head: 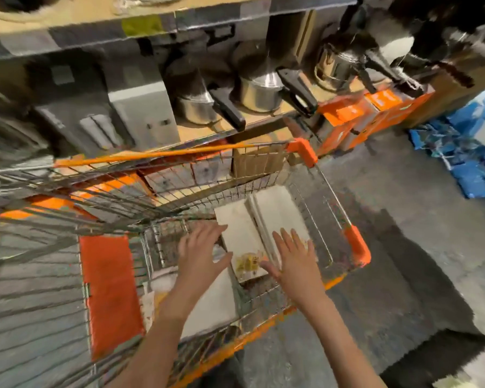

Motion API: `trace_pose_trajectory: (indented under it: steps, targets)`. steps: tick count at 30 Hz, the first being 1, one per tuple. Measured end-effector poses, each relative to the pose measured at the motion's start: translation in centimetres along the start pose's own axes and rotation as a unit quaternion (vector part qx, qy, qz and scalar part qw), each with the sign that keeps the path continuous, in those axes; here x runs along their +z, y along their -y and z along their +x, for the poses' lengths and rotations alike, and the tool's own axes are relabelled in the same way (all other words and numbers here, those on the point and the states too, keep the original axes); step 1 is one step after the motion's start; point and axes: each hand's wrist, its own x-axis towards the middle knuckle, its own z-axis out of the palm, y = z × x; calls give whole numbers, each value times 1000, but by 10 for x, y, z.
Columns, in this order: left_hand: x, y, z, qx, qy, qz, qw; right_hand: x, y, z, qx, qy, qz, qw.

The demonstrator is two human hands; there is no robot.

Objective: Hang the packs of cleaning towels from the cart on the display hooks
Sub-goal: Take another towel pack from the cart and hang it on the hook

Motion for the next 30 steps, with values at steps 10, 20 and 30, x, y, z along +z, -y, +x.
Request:
trace_pose_trajectory:
  steps: [10, 20, 30]
  targets:
    - [97, 54, 91, -101, 60, -37, 992, 47, -17, 120, -69, 5, -5, 998]
    - [165, 96, 153, -146, 66, -48, 986, 79, -28, 157, -57, 22, 92, 994]
    - [201, 108, 165, -240, 93, -161, 953, 82, -26, 158, -76, 28, 103, 991]
